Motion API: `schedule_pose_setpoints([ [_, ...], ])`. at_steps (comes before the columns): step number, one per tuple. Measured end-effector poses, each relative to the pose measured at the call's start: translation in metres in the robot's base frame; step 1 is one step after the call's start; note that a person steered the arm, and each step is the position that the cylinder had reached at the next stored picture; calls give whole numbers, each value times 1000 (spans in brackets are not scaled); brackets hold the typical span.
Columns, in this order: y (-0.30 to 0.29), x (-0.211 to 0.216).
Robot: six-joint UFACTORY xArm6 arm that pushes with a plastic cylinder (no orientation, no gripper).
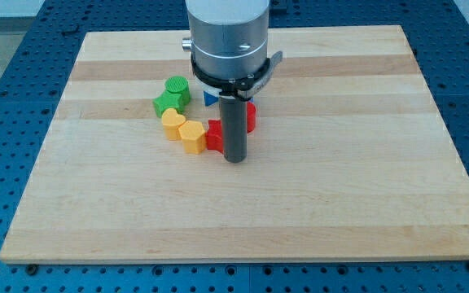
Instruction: Push the red star closer to the red circle
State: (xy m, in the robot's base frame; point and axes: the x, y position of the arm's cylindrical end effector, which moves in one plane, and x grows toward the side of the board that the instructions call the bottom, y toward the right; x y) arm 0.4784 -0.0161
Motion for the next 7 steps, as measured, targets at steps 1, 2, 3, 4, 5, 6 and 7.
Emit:
schedule_pose_setpoints([
  [1,0,-8],
  [2,0,-5],
  [3,-9,11],
  [4,-32,18],
  [5,-37,15],
  [6,-37,9],
  [7,-34,-1],
])
